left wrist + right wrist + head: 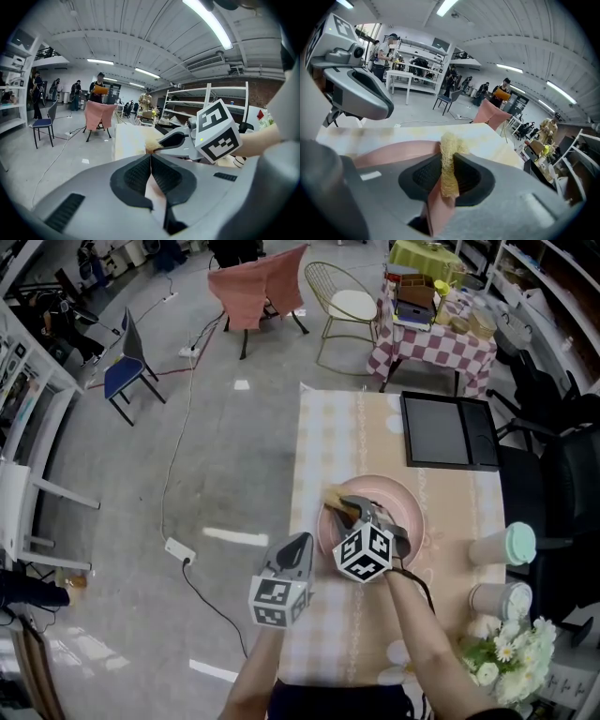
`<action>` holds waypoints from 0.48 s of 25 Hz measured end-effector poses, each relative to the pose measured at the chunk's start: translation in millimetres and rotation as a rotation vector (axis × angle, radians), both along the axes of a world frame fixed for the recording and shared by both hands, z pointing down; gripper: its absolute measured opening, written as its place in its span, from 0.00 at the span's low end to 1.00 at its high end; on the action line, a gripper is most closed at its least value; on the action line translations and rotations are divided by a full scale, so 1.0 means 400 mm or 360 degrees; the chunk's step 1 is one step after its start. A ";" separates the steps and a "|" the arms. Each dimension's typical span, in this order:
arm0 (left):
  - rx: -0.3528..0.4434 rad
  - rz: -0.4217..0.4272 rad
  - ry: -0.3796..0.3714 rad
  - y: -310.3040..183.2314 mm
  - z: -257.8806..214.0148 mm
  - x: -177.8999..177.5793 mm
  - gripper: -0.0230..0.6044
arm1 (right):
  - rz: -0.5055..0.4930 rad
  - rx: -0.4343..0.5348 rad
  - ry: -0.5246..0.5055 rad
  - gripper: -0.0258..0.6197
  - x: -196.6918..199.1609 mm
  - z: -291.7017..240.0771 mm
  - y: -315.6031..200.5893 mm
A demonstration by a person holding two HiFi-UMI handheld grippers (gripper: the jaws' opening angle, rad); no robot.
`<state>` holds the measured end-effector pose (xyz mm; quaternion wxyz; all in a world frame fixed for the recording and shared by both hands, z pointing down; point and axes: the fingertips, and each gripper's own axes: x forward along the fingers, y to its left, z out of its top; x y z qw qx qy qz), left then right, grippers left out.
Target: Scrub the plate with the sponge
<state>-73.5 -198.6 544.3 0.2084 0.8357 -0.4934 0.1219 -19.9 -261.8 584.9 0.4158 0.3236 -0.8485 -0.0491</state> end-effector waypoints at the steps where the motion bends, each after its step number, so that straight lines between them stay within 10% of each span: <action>1: -0.0002 0.0002 0.0000 0.002 0.001 0.000 0.05 | -0.0004 -0.0006 0.0008 0.15 -0.001 0.002 0.001; 12: -0.0003 -0.0004 0.0001 0.018 0.003 -0.003 0.05 | -0.0137 -0.0064 0.0059 0.15 -0.012 0.014 0.031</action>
